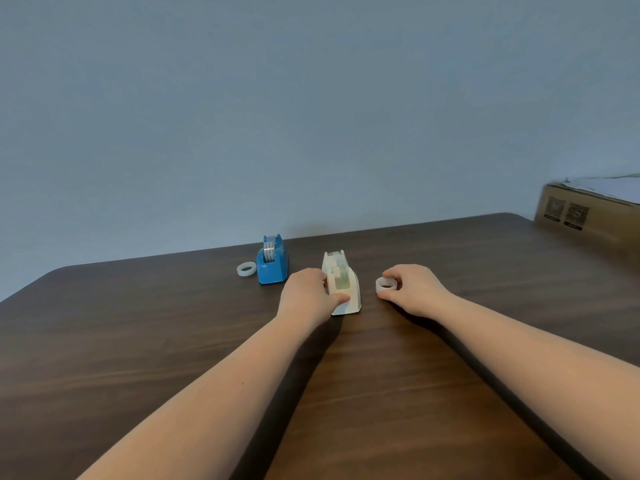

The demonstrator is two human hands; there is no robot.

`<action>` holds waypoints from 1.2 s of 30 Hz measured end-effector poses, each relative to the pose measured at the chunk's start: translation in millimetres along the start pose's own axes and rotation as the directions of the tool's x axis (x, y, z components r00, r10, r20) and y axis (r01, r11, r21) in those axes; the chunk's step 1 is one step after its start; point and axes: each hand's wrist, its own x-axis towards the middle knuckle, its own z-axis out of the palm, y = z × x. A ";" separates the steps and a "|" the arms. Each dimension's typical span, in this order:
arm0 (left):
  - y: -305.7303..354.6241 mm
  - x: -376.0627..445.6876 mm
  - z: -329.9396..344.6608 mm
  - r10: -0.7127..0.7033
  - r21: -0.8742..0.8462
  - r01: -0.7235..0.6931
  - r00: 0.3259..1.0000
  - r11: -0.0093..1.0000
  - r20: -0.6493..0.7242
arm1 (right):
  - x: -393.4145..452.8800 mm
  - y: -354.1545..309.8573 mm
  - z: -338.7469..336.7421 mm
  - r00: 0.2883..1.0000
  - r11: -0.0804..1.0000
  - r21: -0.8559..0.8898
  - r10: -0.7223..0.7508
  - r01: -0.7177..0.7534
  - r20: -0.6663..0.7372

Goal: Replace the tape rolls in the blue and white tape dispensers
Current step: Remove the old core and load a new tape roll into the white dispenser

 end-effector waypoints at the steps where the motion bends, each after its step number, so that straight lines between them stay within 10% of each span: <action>1: -0.1 3.9 1.0 -0.002 -0.002 0.002 1.000 1.000 -0.002 | 5.1 0.7 1.1 1.000 1.000 0.002 -0.001 0.001 -0.005; 36: -7.2 93.6 26.7 -0.078 -0.087 0.071 0.994 0.994 -0.073 | 115.5 14.2 33.4 0.997 1.000 0.020 0.011 -0.010 -0.080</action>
